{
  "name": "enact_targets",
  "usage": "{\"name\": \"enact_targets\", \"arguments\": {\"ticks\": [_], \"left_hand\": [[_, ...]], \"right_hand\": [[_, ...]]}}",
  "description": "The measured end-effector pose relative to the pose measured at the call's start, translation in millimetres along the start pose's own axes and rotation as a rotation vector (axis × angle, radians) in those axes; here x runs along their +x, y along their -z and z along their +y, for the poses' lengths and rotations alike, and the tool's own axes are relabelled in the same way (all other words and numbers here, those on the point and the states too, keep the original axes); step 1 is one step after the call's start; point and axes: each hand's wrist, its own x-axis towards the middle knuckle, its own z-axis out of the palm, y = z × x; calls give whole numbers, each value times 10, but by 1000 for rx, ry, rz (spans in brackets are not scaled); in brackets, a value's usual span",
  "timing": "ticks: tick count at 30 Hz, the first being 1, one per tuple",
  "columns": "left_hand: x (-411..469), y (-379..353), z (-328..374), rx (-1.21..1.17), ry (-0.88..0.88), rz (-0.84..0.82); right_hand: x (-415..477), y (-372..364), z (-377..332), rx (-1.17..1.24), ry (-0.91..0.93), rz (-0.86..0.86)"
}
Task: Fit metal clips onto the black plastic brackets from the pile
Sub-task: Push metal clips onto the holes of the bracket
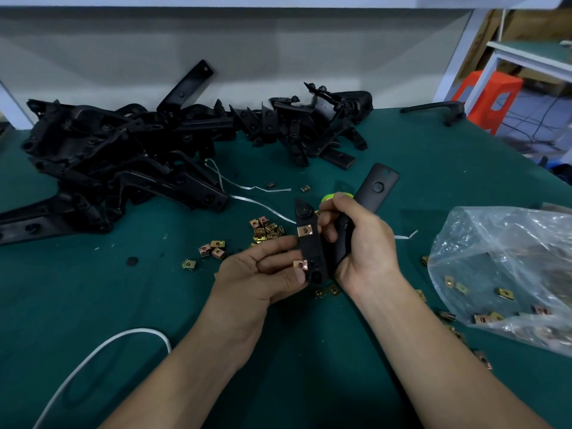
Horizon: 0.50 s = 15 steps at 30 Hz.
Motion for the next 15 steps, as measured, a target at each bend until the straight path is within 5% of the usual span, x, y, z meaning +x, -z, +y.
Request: {"name": "enact_targets", "arguments": {"ticks": [11,15], "left_hand": [[-77,-47,-48,237,-56,-93],[-101,-103,-118,425,-100,46]], "right_hand": [[-40,-43,39,-195,245,27],[-92,-79,113,-285,377,-7]]}}
